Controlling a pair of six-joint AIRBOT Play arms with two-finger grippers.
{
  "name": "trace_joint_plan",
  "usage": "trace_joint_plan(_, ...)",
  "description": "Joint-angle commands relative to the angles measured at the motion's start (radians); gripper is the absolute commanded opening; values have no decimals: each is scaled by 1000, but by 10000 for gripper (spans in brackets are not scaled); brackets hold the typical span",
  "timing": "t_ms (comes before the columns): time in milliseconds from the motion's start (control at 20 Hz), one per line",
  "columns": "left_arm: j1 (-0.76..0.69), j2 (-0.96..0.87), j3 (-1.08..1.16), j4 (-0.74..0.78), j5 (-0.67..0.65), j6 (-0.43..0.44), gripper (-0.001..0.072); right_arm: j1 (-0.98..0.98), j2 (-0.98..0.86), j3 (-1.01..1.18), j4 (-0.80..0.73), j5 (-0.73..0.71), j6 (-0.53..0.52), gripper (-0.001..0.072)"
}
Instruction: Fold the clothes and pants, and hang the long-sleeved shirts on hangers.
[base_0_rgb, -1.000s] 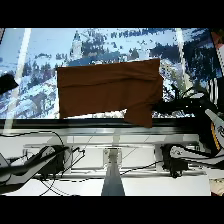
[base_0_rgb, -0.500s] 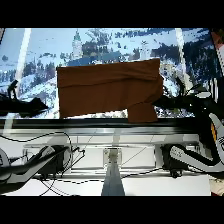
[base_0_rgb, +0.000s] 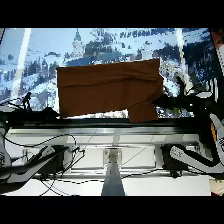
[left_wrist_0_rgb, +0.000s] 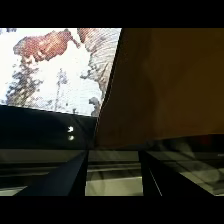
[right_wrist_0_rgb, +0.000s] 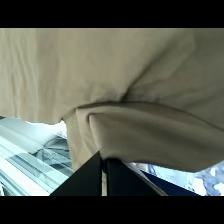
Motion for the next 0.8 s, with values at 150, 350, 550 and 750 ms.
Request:
trace_joint_plan(150, 1, -4, -24, -7, 108, 19, 329, 0, 1, 0, 23, 2, 5, 13)
trace_joint_plan(350, 0, -94, -24, -33, 95, 20, 315, 0, 1, 0, 34, 4, 6, 13)
trace_joint_plan(550, 0, -153, -23, -132, 66, 116, 266, 0, 1, 0, 44, 27, 6, 13)
trace_joint_plan(750, 0, -152, -13, -128, 50, 117, 42, 0, 2, 2, 49, 29, 5, 13)
